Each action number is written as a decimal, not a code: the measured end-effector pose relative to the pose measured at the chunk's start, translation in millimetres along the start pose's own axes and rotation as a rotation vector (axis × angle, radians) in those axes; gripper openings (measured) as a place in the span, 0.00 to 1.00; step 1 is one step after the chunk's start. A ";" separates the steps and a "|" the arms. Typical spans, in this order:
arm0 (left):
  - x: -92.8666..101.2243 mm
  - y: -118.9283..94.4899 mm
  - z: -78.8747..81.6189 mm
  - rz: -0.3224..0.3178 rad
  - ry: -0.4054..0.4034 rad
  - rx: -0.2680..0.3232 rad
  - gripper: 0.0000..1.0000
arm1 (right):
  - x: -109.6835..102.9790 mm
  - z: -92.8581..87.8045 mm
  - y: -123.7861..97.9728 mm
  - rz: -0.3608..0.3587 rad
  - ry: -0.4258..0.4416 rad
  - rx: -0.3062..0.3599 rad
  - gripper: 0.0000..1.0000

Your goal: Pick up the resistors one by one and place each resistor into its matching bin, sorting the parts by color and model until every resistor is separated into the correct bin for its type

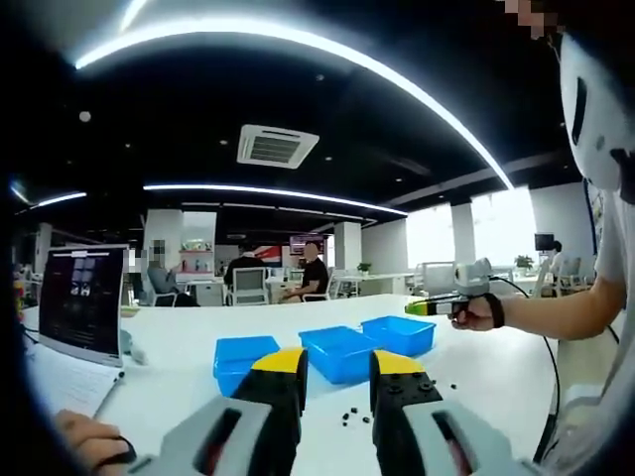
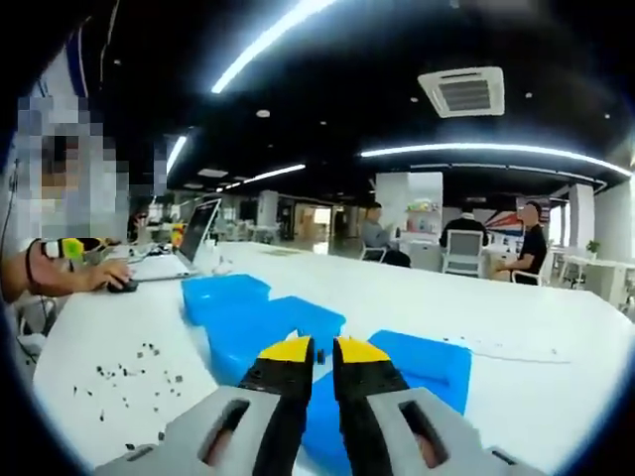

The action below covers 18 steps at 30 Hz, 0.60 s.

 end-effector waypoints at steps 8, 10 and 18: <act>-1.4 -2.0 -0.2 0.002 -0.002 0.003 0.27 | 4.5 -1.4 -2.8 -0.038 0.019 0.001 0.33; -1.8 -2.6 -0.5 0.003 -0.002 0.003 0.27 | 3.9 -0.5 -3.3 -0.037 0.014 0.002 0.32; -1.2 -3.3 -1.0 -0.001 -0.003 0.004 0.27 | 2.5 1.8 -5.6 -0.036 0.008 0.002 0.30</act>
Point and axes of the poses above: the point that each gripper's makers call its tool centre point, and the gripper's own axes: y roughly forward along the fingers, x roughly to its right, z roughly out of its top, the point moved 7 cm from there along -y, roughly backward along the fingers, and after that the axes turned 3 degrees about -x, right-handed, at the moved point
